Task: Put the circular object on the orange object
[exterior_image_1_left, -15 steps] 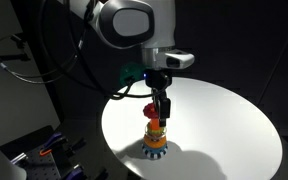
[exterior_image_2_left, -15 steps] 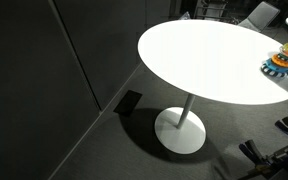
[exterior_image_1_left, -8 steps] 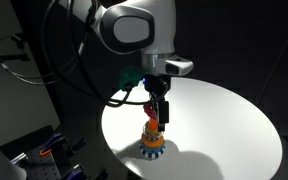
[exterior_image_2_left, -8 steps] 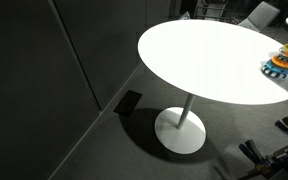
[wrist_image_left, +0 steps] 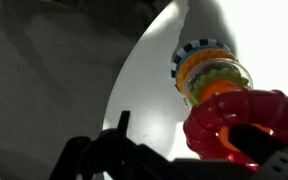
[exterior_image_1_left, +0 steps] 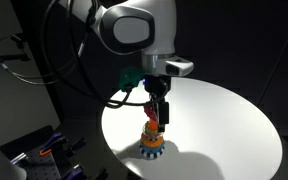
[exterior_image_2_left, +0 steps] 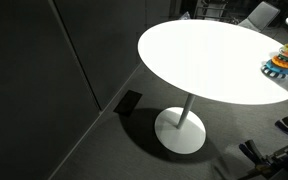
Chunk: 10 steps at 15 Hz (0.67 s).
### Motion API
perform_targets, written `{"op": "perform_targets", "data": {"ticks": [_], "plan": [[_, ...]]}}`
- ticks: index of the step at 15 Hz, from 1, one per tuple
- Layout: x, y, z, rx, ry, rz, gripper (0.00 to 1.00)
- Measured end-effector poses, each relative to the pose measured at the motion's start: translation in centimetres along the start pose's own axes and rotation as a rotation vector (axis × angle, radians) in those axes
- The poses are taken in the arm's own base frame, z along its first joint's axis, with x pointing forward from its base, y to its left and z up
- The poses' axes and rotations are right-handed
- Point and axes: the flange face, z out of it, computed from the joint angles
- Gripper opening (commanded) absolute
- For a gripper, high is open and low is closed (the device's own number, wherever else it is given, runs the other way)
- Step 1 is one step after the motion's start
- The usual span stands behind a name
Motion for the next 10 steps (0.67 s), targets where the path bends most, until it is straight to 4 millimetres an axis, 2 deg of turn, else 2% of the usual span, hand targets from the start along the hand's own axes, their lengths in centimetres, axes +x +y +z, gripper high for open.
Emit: {"op": "perform_targets", "data": {"ticks": [4,10], "plan": [[0.0,-0.1,-0.7,0.005,0.013,-0.004,1.00],[-0.1,-0.9,-3.4,0.024,0.060,-0.019,1.00]]}}
